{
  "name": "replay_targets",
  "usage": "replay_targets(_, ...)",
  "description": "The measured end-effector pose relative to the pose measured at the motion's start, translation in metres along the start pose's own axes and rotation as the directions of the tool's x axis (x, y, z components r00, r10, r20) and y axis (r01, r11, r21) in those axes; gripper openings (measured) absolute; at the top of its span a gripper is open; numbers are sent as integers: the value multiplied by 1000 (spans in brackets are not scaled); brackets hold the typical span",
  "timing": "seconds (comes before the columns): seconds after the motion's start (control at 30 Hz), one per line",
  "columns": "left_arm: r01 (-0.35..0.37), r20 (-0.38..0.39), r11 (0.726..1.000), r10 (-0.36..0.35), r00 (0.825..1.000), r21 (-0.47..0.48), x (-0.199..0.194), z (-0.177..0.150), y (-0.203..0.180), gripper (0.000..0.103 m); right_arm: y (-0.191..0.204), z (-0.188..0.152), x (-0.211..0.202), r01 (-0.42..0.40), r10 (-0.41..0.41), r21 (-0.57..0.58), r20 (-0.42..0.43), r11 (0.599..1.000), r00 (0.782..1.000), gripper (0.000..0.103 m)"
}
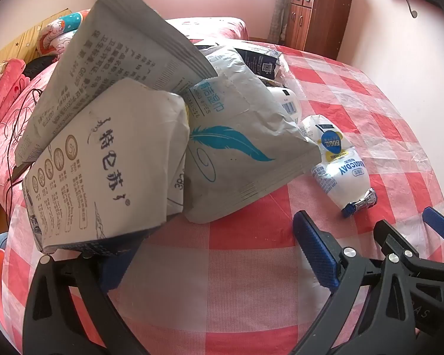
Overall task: Collect trash
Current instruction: 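Move both tools back and aim them at the trash pile on the sheet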
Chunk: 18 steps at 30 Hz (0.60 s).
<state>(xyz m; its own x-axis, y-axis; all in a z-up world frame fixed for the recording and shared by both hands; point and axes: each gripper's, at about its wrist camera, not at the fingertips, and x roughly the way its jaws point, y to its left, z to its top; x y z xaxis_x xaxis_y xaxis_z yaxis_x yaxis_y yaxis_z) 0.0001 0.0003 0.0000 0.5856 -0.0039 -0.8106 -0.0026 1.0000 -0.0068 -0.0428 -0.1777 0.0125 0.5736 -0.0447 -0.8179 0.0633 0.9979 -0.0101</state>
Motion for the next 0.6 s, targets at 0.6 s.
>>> replay_targets(0.6,8,-3,1000,-8,1000,15,-8,-9,5,99,1,-13,-8,-2,2,6,-11,1000,1000,99)
